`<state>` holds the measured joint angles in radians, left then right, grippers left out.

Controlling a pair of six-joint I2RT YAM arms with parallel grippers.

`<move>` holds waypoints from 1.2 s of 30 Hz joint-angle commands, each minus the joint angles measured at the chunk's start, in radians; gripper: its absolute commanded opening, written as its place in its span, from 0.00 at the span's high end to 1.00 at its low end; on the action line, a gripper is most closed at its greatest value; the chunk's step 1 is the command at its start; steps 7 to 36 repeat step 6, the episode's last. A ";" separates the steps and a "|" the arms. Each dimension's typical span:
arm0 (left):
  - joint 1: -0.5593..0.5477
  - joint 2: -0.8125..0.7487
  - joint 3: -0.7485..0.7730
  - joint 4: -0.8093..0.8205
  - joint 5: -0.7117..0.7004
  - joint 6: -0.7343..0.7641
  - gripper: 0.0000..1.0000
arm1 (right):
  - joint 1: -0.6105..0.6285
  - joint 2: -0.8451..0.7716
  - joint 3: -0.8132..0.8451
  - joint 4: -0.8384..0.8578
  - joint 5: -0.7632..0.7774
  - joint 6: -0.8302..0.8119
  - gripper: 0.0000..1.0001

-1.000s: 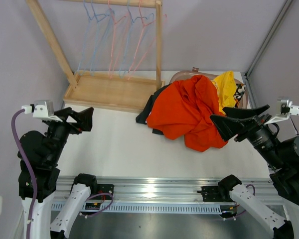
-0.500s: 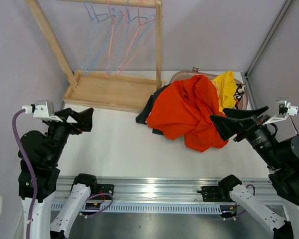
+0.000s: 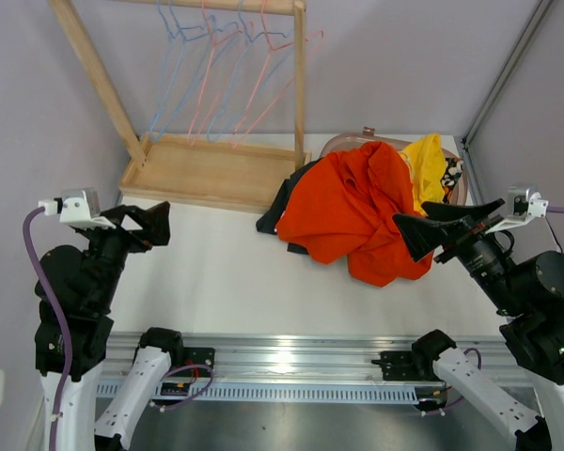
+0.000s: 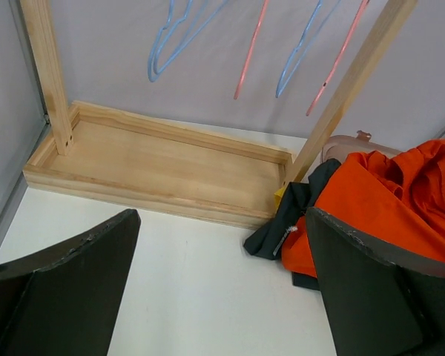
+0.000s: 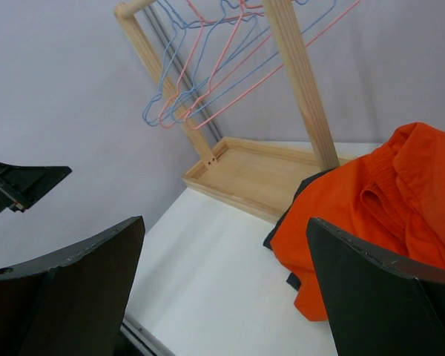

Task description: Remove the shorts from the hanger

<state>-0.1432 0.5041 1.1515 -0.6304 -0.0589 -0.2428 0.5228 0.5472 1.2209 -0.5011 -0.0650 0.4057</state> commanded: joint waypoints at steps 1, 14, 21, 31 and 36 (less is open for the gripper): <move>-0.007 0.025 0.024 0.032 -0.027 0.025 0.01 | 0.003 -0.012 -0.006 0.045 0.024 -0.068 0.01; -0.007 0.051 0.036 0.038 -0.048 0.048 0.01 | 0.003 0.003 -0.011 0.047 0.024 -0.106 0.01; -0.007 0.051 0.036 0.038 -0.048 0.048 0.01 | 0.003 0.003 -0.011 0.047 0.024 -0.106 0.01; -0.007 0.051 0.036 0.038 -0.048 0.048 0.01 | 0.003 0.003 -0.011 0.047 0.024 -0.106 0.01; -0.007 0.051 0.036 0.038 -0.048 0.048 0.01 | 0.003 0.003 -0.011 0.047 0.024 -0.106 0.01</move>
